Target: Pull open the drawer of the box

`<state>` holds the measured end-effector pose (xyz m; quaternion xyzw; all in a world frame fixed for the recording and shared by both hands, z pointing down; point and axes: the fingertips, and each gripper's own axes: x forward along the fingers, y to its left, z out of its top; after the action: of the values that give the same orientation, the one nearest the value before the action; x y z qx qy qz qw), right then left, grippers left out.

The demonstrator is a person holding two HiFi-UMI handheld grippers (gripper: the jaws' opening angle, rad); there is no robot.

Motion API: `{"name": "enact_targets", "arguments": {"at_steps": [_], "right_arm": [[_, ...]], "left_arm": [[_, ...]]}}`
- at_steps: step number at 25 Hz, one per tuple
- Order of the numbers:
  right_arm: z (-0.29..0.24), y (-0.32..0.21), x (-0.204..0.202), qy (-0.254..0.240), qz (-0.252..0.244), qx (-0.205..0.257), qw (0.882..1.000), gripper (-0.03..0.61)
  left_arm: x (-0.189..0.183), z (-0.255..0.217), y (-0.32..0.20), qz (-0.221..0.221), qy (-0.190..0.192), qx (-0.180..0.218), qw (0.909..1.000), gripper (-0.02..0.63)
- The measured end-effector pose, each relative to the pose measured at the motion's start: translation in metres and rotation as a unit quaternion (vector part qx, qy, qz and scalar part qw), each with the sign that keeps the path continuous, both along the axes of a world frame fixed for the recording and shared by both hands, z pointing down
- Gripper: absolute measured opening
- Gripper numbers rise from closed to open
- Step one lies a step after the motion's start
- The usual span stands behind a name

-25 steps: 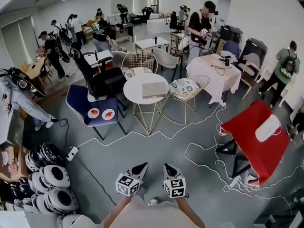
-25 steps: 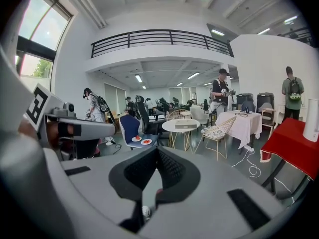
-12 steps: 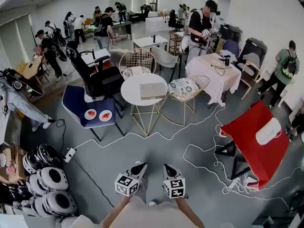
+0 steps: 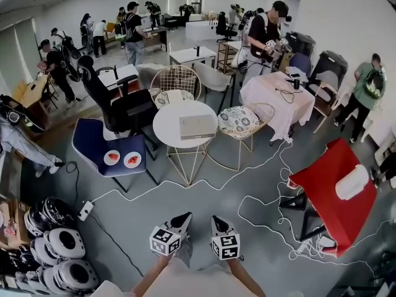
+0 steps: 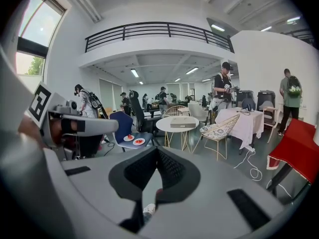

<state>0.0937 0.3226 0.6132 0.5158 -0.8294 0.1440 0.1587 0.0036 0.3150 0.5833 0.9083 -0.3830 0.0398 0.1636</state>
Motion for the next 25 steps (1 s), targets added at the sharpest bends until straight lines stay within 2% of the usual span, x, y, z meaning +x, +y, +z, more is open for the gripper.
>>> {"name": "enact_targets", "arguments": {"at_steps": [15, 25], "right_arm": [[-0.024, -0.157, -0.053, 0.004, -0.015, 0.003, 1.000, 0.015], [-0.034, -0.270, -0.084, 0.010, -0.005, 0.004, 1.000, 0.016]], "left_arm": [[-0.044, -0.011, -0.153, 0.003, 0.004, -0.013, 0.9999, 0.011], [-0.073, -0.021, -0.264, 0.018, 0.006, -0.009, 0.9998, 0.011]]}}
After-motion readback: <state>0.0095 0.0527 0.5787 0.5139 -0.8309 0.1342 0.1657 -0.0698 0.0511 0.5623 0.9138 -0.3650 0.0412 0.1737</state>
